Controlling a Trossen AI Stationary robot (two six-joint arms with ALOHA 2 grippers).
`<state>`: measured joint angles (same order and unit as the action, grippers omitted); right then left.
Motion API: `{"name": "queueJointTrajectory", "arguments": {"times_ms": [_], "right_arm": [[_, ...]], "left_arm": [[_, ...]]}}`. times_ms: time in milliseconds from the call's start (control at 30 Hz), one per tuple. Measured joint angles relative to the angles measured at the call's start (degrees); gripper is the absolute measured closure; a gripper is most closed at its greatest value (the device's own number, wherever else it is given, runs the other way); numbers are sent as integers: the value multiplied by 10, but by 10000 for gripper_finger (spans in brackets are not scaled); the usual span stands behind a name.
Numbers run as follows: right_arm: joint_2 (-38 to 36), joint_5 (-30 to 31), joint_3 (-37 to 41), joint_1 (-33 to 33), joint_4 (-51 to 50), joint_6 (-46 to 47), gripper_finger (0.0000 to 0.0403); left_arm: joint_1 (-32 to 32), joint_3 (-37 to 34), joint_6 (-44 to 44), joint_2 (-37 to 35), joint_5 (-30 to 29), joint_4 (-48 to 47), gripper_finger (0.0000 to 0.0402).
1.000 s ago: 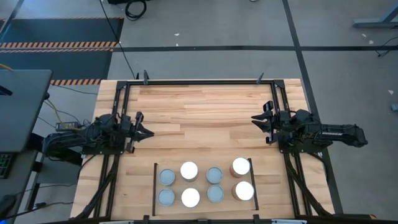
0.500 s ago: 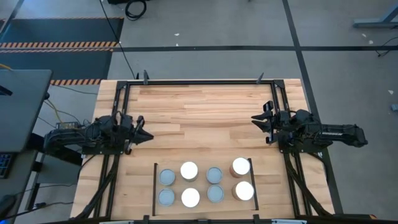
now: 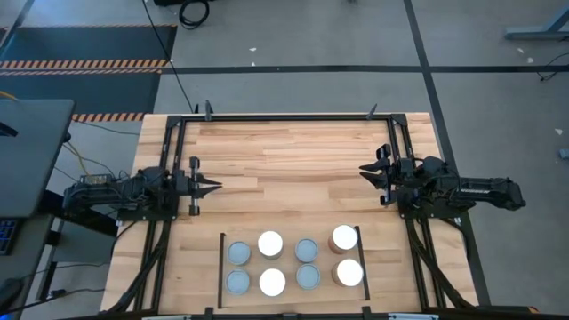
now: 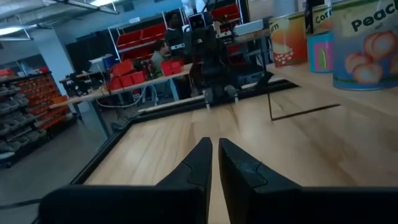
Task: Pick and place cans onto a shelf
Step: Return to Home Position
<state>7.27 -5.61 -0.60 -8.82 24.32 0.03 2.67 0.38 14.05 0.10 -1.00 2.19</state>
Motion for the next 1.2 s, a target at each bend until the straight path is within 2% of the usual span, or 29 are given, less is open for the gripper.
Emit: {"name": "queueJointTrajectory", "arguments": {"times_ms": [1200], "right_arm": [[0,0,0,0,0,0,318]], "left_arm": [[-1,0,-4,3,0,8,365]]}}
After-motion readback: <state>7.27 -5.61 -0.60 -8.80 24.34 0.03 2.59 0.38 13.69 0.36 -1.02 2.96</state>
